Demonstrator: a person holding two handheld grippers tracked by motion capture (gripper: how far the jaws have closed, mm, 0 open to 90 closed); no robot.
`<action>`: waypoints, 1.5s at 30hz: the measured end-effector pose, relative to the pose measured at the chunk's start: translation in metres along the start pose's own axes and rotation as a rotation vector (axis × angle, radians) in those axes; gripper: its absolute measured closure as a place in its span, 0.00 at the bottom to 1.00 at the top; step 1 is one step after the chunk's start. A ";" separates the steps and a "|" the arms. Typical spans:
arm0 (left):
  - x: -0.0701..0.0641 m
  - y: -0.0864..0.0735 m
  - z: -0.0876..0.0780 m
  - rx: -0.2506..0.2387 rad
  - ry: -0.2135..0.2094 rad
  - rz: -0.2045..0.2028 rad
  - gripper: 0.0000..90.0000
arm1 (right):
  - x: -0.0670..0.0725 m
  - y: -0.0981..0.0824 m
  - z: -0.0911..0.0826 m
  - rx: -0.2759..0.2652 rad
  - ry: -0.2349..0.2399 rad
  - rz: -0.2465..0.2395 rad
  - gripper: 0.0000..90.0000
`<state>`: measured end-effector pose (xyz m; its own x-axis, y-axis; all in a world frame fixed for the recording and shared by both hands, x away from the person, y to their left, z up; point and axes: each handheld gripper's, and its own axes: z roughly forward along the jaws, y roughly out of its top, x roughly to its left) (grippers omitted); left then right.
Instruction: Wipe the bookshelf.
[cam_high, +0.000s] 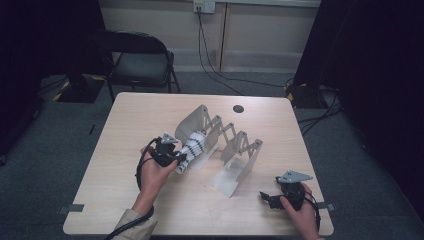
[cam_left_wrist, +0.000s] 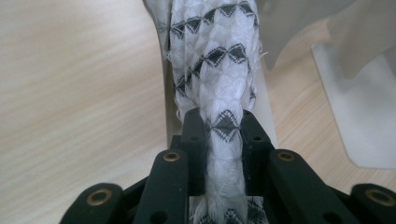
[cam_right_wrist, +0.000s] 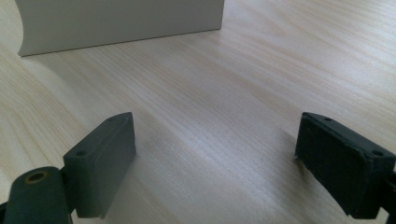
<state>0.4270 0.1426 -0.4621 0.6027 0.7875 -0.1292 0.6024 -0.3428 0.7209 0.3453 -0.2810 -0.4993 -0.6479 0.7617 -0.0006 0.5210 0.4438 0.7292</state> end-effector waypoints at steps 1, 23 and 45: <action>0.000 -0.003 0.003 0.000 0.000 -0.001 0.84 | 0.000 0.000 0.000 0.000 0.000 0.000 0.13; -0.003 -0.022 -0.004 -0.016 0.032 0.051 0.54 | 0.000 0.000 0.000 0.000 0.000 -0.001 0.13; -0.016 -0.034 -0.001 0.041 -0.022 0.085 0.86 | 0.000 0.000 0.000 -0.001 0.001 -0.003 0.13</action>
<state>0.3969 0.1421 -0.4841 0.6636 0.7433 -0.0847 0.5693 -0.4284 0.7017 0.3453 -0.2810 -0.4993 -0.6499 0.7600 -0.0022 0.5185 0.4455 0.7299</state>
